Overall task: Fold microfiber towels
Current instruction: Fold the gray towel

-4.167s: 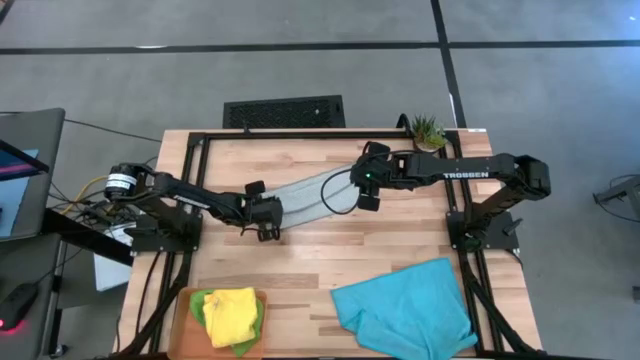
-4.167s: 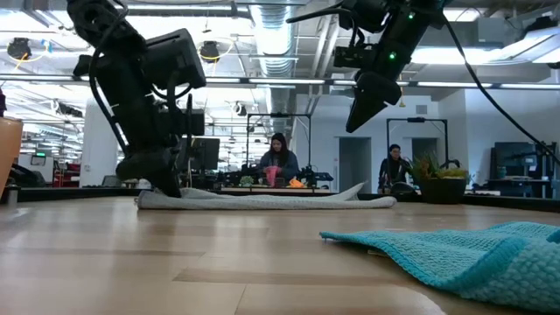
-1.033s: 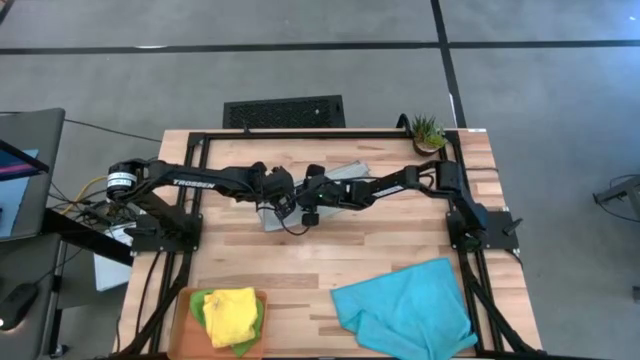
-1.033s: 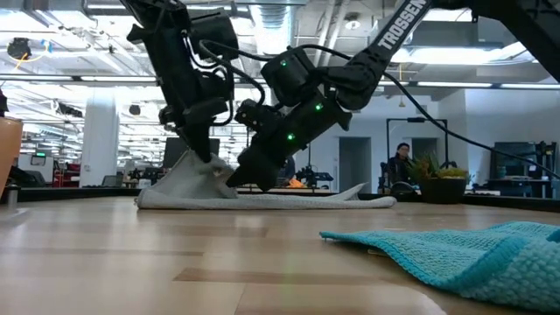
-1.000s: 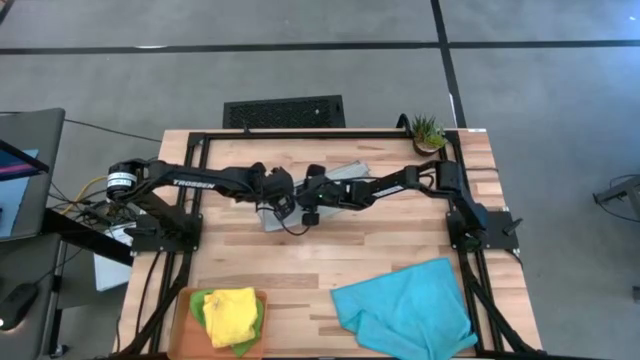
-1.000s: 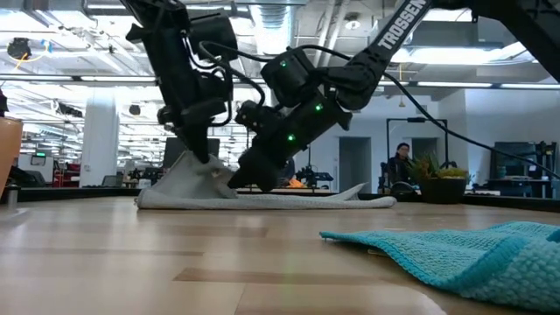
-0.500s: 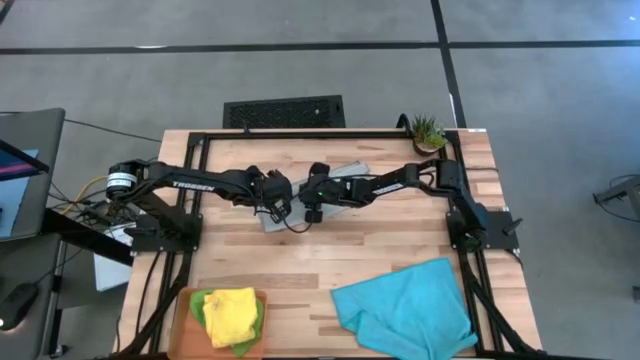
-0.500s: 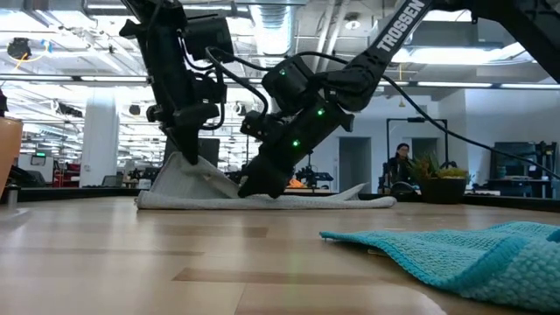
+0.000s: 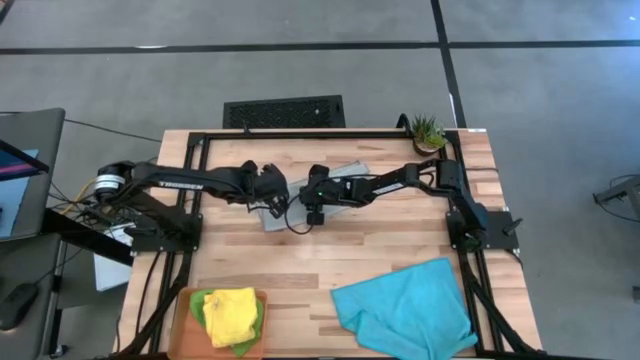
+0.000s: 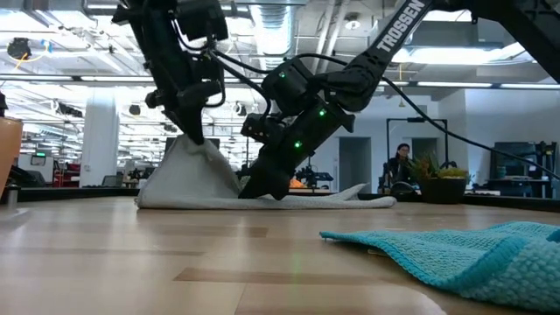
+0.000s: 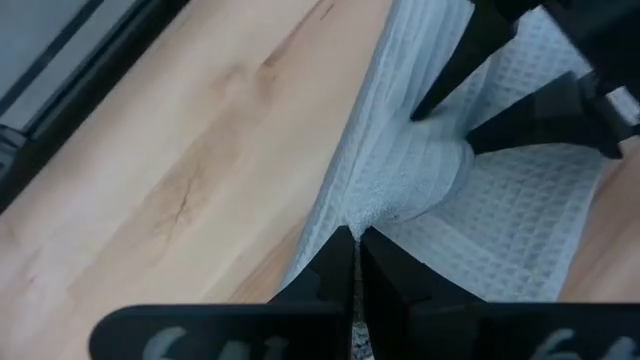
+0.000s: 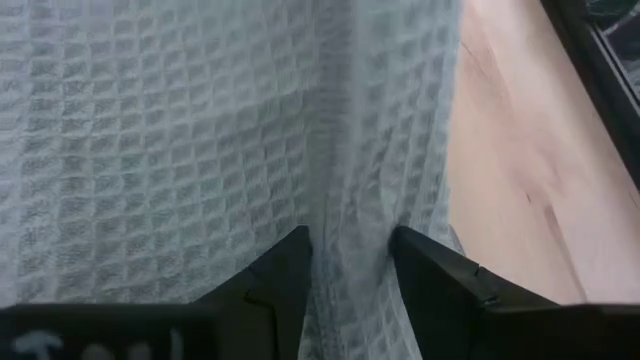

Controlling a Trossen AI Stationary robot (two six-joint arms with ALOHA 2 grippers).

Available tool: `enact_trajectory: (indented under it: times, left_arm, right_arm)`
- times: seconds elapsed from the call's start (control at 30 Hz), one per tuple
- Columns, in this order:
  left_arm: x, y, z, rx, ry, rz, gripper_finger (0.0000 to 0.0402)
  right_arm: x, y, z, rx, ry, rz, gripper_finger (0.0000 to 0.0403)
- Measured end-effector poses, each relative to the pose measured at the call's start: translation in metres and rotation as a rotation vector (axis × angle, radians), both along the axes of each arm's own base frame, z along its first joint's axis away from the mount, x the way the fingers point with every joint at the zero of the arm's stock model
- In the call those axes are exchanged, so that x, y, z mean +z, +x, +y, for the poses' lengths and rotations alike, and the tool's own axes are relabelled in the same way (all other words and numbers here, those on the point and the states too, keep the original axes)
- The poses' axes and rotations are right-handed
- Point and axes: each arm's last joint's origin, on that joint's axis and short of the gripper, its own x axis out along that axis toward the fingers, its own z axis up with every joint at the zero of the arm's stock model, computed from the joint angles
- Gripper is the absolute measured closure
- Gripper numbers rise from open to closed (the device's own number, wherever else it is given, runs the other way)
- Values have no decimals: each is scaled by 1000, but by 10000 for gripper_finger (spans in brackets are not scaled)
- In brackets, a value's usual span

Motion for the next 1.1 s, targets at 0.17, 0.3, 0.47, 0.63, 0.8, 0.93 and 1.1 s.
enact_trajectory:
  times: [0.17,0.3,0.47,0.63,0.8,0.93,1.1]
  left_arm:
    - [9,-5,-1,-2,4,-35,401]
    - [11,-6,-2,-7,-2,-38,401]
    - [8,-9,-4,-2,-58,-15,401]
    - [5,-16,-6,44,-101,40,401]
    - [3,-22,-7,101,-155,72,401]
    - [-1,-21,-8,119,-182,85,401]
    - [-5,-21,-7,165,-196,99,401]
  right_arm:
    - [1,1,0,-5,-7,-14,250]
    - [1,0,-3,-81,-70,0,268]
    - [-1,-4,-6,-161,-162,56,314]
    - [-1,-5,-6,-130,-245,105,380]
    - [1,-3,-6,-102,-279,100,383]
    - [3,-2,-7,-104,-284,85,366]
    - [3,-2,-6,-106,-292,87,363]
